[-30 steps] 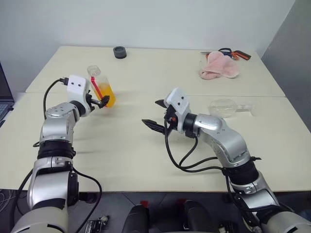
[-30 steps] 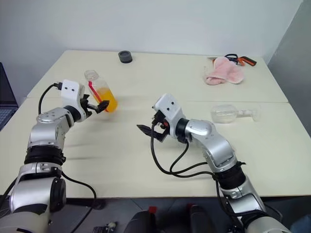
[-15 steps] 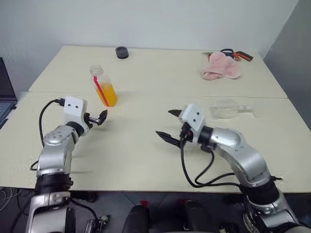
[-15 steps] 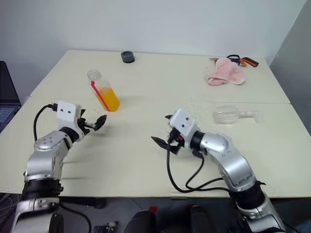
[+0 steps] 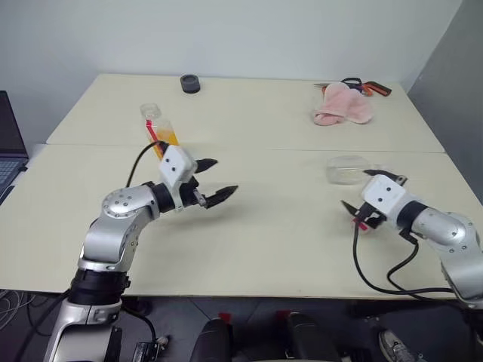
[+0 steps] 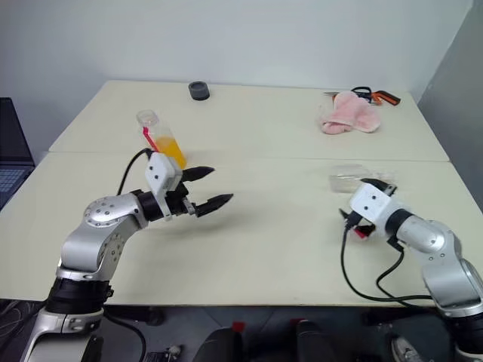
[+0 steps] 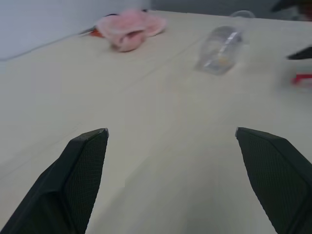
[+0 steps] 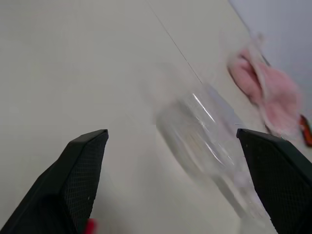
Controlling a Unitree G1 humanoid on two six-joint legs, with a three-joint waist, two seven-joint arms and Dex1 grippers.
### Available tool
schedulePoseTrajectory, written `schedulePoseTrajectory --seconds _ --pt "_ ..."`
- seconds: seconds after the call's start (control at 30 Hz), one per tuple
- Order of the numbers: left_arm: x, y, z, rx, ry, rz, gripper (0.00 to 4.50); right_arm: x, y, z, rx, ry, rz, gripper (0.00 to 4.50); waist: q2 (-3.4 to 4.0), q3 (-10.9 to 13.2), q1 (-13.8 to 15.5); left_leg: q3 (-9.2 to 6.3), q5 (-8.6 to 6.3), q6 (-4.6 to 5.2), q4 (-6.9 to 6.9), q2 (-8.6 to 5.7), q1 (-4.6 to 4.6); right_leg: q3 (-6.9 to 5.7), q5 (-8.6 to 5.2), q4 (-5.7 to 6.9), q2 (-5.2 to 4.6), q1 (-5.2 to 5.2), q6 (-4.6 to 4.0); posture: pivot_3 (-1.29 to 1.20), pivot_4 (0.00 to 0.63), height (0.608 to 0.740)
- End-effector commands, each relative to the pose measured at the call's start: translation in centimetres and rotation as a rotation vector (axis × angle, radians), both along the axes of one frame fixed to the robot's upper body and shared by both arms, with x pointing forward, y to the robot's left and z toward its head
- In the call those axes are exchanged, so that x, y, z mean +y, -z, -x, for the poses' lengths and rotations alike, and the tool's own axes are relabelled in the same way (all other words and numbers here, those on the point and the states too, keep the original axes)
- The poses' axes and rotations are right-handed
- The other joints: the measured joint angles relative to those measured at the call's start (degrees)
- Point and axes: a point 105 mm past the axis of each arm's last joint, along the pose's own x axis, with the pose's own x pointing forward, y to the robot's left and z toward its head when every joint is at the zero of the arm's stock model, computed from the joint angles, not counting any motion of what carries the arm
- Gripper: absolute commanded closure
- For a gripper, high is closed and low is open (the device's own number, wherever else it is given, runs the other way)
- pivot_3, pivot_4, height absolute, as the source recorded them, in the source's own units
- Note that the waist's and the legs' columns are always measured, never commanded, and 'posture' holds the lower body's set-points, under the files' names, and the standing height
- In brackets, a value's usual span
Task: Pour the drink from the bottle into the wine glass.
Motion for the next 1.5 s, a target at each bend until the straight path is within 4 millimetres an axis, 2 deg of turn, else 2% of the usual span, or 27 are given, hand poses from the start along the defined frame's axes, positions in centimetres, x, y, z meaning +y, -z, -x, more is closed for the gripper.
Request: schedulePoseTrajectory --seconds 0.03,0.13,0.33,0.53,0.73,0.8,0.87,1.17,1.2,1.33,1.43,1.47,1.5 --pt "-1.7 -1.0 1.0 -0.021 0.160 -0.042 0.02 -2.3 0.2 -1.5 -0.112 0.035 0.255 0.00 0.00 0.0 -0.3 0.03 0.00 0.00 0.00 0.01 0.01 0.02 0.00 0.00 0.00 0.00 0.00 0.00 0.150 0.740" --pt "-2.6 -1.0 1.2 -0.024 0.230 -0.072 0.02 -3.4 0.6 -3.3 -0.177 0.057 0.371 0.00 0.01 0.0 -0.5 0.12 0.00 0.00 0.01 0.01 0.05 0.12 0.00 0.00 0.01 0.00 0.00 0.00 0.150 0.740" --pt "-3.3 -1.2 1.3 -0.027 0.290 -0.085 0.02 -4.1 0.7 -6.4 -0.279 0.078 0.517 0.00 0.02 0.0 -0.4 0.12 0.00 0.00 0.02 0.00 0.02 0.13 0.00 -0.01 0.00 -0.01 0.00 0.00 0.150 0.740" --pt "-3.6 -1.3 1.1 -0.039 0.292 -0.082 0.02 -4.7 1.3 -8.7 -0.315 0.110 0.597 0.00 0.02 0.0 -0.3 0.13 0.01 -0.01 0.03 -0.02 -0.03 0.13 0.00 -0.05 -0.04 -0.02 -0.01 0.00 0.150 0.740" --pt "-3.4 -1.3 1.3 -0.043 0.281 -0.078 0.02 -5.2 1.6 -10.1 -0.329 0.138 0.630 0.00 0.03 0.0 -0.3 0.14 0.01 -0.01 0.03 -0.03 -0.02 0.14 0.01 -0.04 -0.06 -0.02 -0.01 0.00 0.150 0.740" --pt "-3.3 -1.2 1.3 -0.042 0.275 -0.079 0.00 -5.3 1.9 -10.3 -0.324 0.140 0.633 0.39 0.03 0.0 -0.3 0.13 0.01 -0.02 0.03 -0.02 -0.02 0.13 0.01 -0.04 -0.05 -0.02 -0.01 0.00 0.150 0.740" --pt "-3.2 -1.1 1.3 -0.041 0.267 -0.079 0.00 -5.4 2.3 -10.3 -0.310 0.143 0.629 0.98 0.03 0.0 -0.3 0.13 0.01 -0.02 0.03 -0.02 -0.02 0.14 0.01 -0.03 -0.05 -0.02 -0.01 0.00 0.150 0.740" --pt "-2.6 -1.0 1.2 -0.027 0.221 -0.065 0.00 -5.4 3.2 -10.3 -0.302 0.147 0.594 4.25 0.03 0.0 -0.4 0.12 0.01 -0.02 0.03 -0.02 -0.02 0.14 0.01 -0.03 -0.06 -0.02 -0.01 0.00 0.150 0.740" --pt "-2.2 -1.0 1.1 -0.018 0.199 -0.054 0.00 -5.3 2.5 -10.3 -0.330 0.153 0.574 4.40 0.03 0.0 -0.4 0.12 0.01 -0.02 0.03 -0.02 -0.02 0.13 0.01 -0.03 -0.06 -0.02 -0.01 0.00 0.150 0.740" --pt "-0.7 -0.9 1.4 0.012 0.128 -0.026 0.00 -4.5 -1.1 -9.9 -0.474 0.143 0.491 4.39 0.04 0.0 -0.4 0.11 0.01 -0.02 0.02 0.00 -0.03 0.14 0.01 -0.02 -0.06 -0.03 -0.01 0.00 0.150 0.740" --pt "1.2 -1.0 1.8 0.044 0.046 0.015 0.00 -1.5 -4.4 -8.4 -0.605 0.073 0.320 4.39 0.07 0.0 -0.5 0.11 0.01 -0.02 0.01 0.02 -0.08 0.15 0.01 -0.02 -0.06 -0.10 -0.01 0.00 0.150 0.740" --pt "1.5 -1.0 1.9 0.052 0.028 0.026 0.00 -0.9 -4.8 -7.9 -0.621 0.058 0.282 4.39 0.07 0.0 -0.5 0.09 0.01 -0.01 0.00 0.03 -0.13 0.15 0.01 -0.02 -0.06 -0.13 -0.01 0.00 0.150 0.740" --pt "2.2 -1.0 2.0 0.060 -0.003 0.037 0.00 0.9 -4.9 -7.5 -0.618 0.031 0.153 4.39 0.07 0.0 -0.5 0.09 0.00 -0.01 0.00 0.04 -0.12 0.15 0.01 -0.01 -0.06 -0.13 -0.01 0.00 0.150 0.740"
